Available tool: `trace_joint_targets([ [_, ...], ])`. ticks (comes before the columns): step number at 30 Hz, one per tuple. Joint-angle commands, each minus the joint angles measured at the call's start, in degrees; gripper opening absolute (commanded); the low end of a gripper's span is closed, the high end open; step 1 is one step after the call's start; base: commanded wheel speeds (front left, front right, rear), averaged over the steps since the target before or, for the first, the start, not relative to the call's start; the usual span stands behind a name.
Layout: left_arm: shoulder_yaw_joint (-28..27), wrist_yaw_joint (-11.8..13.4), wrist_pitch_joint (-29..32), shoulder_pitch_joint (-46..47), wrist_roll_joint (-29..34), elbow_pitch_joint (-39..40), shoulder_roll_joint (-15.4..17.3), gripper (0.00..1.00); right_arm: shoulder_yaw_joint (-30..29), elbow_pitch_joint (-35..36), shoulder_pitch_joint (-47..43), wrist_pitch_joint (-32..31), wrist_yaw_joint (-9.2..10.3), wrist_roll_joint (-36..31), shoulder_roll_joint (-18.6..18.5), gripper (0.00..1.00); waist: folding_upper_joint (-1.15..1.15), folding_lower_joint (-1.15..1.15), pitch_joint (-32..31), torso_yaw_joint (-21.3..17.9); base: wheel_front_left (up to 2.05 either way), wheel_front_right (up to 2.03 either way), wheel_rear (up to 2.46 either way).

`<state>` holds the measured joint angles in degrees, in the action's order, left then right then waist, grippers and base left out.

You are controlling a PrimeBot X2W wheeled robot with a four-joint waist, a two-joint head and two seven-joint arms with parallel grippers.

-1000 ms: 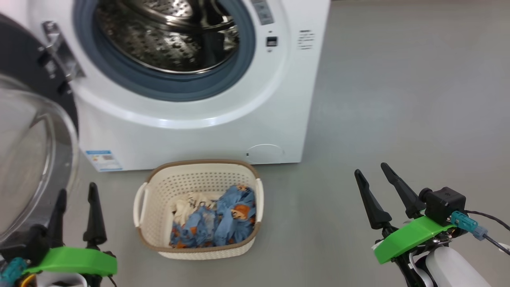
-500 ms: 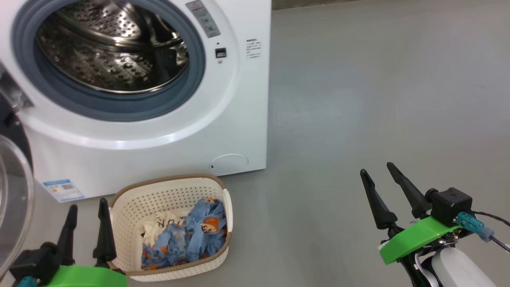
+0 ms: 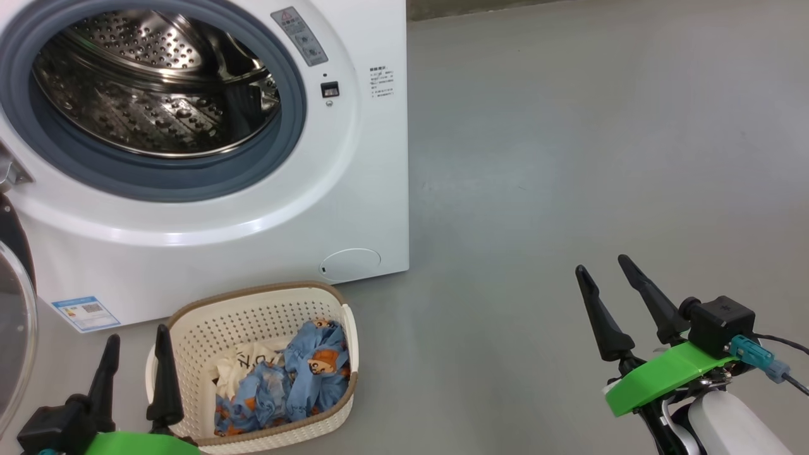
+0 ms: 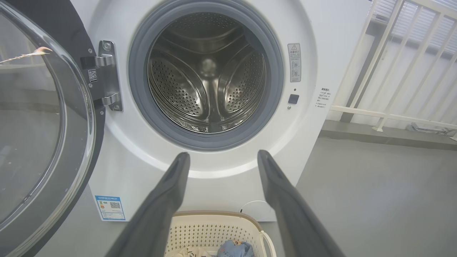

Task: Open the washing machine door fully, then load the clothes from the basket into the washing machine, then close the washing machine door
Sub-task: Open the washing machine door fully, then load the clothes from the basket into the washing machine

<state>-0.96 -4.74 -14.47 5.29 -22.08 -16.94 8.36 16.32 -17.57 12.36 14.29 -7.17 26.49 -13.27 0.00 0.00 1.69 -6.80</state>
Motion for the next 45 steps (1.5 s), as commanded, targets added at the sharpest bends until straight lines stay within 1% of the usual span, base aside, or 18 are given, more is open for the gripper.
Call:
trace_joint_targets([
  [1,-2.1,0.3,-0.5,0.7,0.4,1.6,1.4,1.00,0.4,1.6,0.2,0.7,-0.32,-0.8,-0.5,1.00,0.00,0.00,0.1,0.1,0.00,0.00,0.00],
  [39,-3.7,-0.4,-0.5,1.2,1.2,0.5,0.4,1.00,-0.5,1.8,-0.4,0.7,-0.32,-1.1,-0.3,1.00,0.00,0.00,-0.4,1.6,0.00,0.00,0.00],
  [45,-3.7,-0.5,-0.5,1.4,1.2,0.4,0.4,1.00,-0.5,1.8,-0.3,0.7,-0.32,-1.0,-0.2,1.00,0.00,0.00,-0.3,1.8,0.39,-0.39,0.00],
])
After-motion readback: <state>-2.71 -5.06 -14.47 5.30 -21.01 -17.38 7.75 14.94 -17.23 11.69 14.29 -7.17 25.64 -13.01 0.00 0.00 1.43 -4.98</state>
